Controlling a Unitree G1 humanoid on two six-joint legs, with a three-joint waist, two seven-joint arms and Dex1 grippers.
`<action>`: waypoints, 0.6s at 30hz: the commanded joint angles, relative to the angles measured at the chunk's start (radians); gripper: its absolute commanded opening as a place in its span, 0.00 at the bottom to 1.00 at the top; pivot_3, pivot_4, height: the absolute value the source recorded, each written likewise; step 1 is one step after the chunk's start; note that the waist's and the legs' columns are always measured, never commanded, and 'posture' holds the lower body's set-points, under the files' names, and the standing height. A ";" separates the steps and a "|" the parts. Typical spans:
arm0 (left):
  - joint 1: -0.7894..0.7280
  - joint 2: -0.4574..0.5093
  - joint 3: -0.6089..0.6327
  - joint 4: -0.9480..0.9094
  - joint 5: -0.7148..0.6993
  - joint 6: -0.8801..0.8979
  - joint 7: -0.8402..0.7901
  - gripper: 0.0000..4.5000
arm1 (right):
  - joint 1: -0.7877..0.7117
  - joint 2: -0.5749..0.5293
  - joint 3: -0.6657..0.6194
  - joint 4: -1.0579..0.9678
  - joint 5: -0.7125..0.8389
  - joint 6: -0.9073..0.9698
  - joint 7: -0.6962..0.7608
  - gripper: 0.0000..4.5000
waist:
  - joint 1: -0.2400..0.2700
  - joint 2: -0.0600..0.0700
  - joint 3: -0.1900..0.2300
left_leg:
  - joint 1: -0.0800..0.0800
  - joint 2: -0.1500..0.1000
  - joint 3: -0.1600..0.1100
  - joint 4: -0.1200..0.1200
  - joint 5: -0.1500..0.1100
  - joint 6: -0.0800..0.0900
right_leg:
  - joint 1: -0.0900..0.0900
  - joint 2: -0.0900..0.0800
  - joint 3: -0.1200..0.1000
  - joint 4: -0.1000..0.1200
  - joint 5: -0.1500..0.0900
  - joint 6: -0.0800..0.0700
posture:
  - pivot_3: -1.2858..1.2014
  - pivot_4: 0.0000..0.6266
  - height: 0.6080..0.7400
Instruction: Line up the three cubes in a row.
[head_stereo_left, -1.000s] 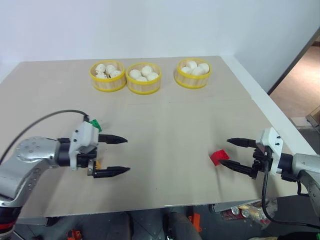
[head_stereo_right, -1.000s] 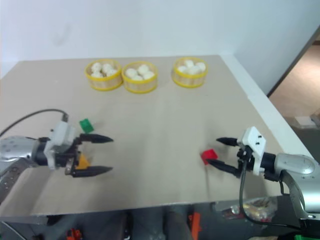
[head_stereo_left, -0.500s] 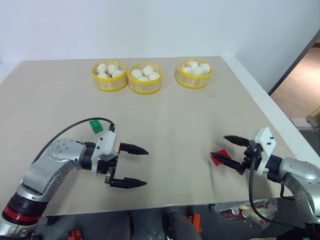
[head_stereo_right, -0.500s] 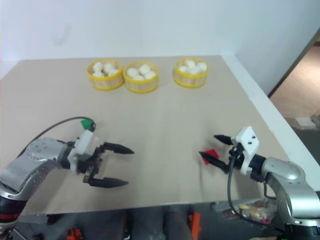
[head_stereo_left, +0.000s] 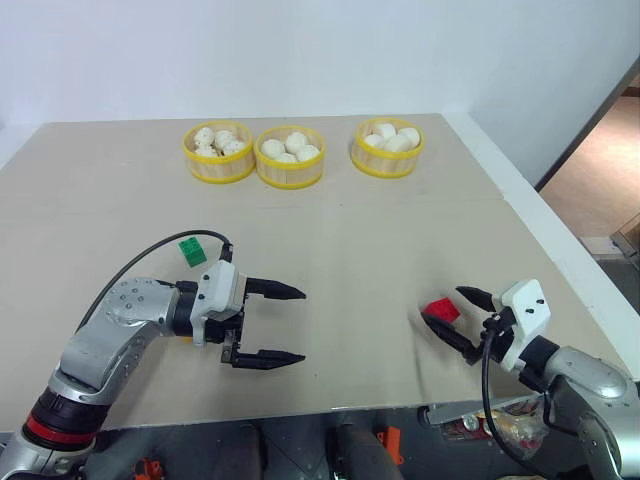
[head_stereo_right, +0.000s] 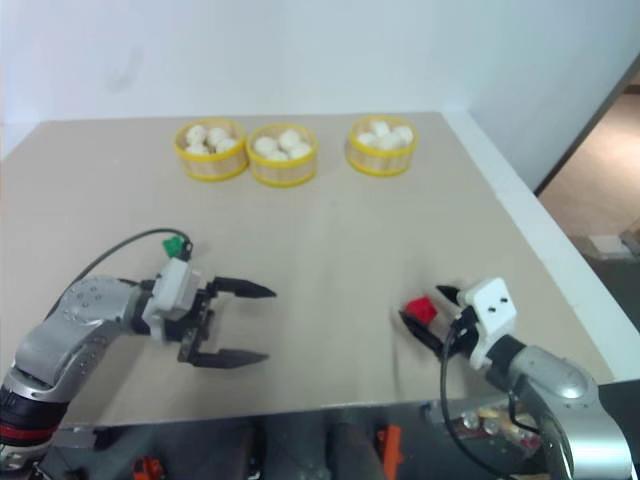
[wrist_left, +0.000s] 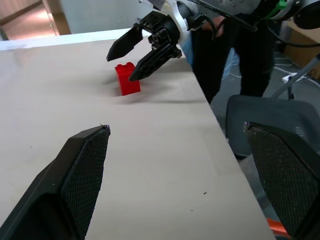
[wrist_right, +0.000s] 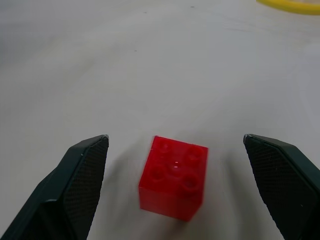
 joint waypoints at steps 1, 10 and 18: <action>-0.009 -0.006 0.008 -0.011 -0.001 -0.013 0.006 0.99 | -0.011 0.027 -0.002 -0.059 -0.004 0.028 -0.067 1.00 | 0.000 0.000 0.000 | 0.000 0.000 0.000 0.000 0.000 0.000 | 0.000 0.000 0.000 0.000 0.000 0.000 | 0.52 0.24 1.00; 0.004 -0.010 0.006 -0.025 -0.005 0.000 0.021 0.99 | 0.020 0.117 0.054 -0.142 -0.025 0.114 -0.201 1.00 | 0.000 0.000 0.000 | -0.001 0.000 0.000 0.000 0.000 0.000 | 0.000 0.000 0.000 0.000 0.000 0.000 | 0.52 0.24 1.00; 0.008 -0.009 0.006 -0.031 -0.008 0.007 0.035 1.00 | 0.084 0.153 0.069 -0.149 -0.078 0.082 -0.252 0.51 | 0.000 0.000 0.000 | 0.000 0.000 0.000 0.000 0.000 0.000 | 0.000 -0.001 0.000 0.000 0.000 0.000 | 0.52 0.24 1.00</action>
